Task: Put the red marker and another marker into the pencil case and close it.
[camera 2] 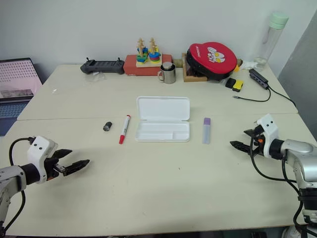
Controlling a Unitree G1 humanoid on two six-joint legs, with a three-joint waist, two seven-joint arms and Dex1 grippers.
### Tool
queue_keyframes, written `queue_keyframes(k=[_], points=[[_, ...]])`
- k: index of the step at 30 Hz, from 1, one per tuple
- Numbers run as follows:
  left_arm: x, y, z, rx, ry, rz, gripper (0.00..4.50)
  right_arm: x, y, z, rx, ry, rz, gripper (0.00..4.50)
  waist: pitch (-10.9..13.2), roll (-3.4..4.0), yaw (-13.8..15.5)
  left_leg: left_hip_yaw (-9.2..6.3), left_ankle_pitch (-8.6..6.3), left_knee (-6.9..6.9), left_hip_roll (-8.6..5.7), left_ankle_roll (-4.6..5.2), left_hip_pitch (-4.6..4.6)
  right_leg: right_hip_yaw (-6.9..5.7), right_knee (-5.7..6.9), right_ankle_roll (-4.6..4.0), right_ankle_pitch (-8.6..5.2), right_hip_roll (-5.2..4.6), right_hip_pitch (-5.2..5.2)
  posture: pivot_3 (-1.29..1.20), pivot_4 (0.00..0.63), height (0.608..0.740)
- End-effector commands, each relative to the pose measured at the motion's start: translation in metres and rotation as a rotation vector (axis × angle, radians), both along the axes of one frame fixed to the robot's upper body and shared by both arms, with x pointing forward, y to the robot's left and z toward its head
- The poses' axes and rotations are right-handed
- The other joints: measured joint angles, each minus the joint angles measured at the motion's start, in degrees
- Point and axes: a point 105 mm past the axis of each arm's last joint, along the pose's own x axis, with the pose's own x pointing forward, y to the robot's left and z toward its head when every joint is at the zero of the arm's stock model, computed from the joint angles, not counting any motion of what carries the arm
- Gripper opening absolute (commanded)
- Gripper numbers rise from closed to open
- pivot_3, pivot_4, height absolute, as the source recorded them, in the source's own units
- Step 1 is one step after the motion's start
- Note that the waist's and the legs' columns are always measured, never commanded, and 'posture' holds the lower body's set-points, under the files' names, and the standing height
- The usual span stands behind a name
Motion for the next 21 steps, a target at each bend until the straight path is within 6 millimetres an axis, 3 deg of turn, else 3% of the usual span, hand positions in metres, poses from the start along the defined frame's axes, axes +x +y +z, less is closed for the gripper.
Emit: queue_keyframes(k=[1,6,10,12,17,21], points=[[0.012,-0.03,0.039,-0.076,-0.121,-0.092,4.5,0.002,0.033,0.037,0.037,-0.1,0.157,4.49,0.1,-0.01,0.0,0.01,0.0,0.02,0.0,0.0,0.0,0.01,0.01,0.0,0.0,0.0,0.0,0.0,0.15,0.74],[0.019,-0.093,0.06,-0.176,-0.165,-0.298,4.5,0.006,0.091,0.05,0.015,-0.119,0.404,4.49,0.1,-0.05,-0.1,-0.01,0.0,0.03,0.02,-0.01,-0.01,-0.02,0.03,0.0,0.0,0.0,0.0,0.0,0.15,0.74],[0.015,-0.148,0.056,-0.197,-0.151,-0.494,4.5,0.007,0.142,0.043,-0.041,-0.082,0.615,4.49,0.1,-0.06,-0.3,0.03,0.0,0.05,-0.01,-0.01,-0.07,0.01,0.04,0.0,0.01,-0.01,-0.08,0.0,0.15,0.74],[0.015,-0.165,0.054,-0.201,-0.153,-0.548,4.5,0.01,0.16,0.036,-0.095,-0.071,0.674,4.49,0.1,-0.07,-0.5,0.01,0.0,0.06,0.0,-0.01,-0.16,-0.01,0.08,0.0,0.01,-0.01,-0.19,0.0,0.15,0.74],[0.023,-0.186,0.058,-0.218,-0.193,-0.603,4.5,0.018,0.189,0.013,-0.233,-0.018,0.73,4.49,0.1,-0.09,-0.7,-0.01,0.01,0.21,-0.04,-0.03,-0.47,-0.06,0.13,-0.01,0.02,-0.03,-0.5,0.0,0.15,0.74],[0.031,-0.187,0.065,-0.22,-0.232,-0.597,4.5,0.027,0.197,0.0,-0.266,0.004,0.723,4.49,0.1,-0.09,-1.3,0.02,0.01,0.19,-0.05,-0.03,-0.46,-0.09,0.15,-0.01,0.02,-0.03,-0.52,0.0,0.15,0.74]])
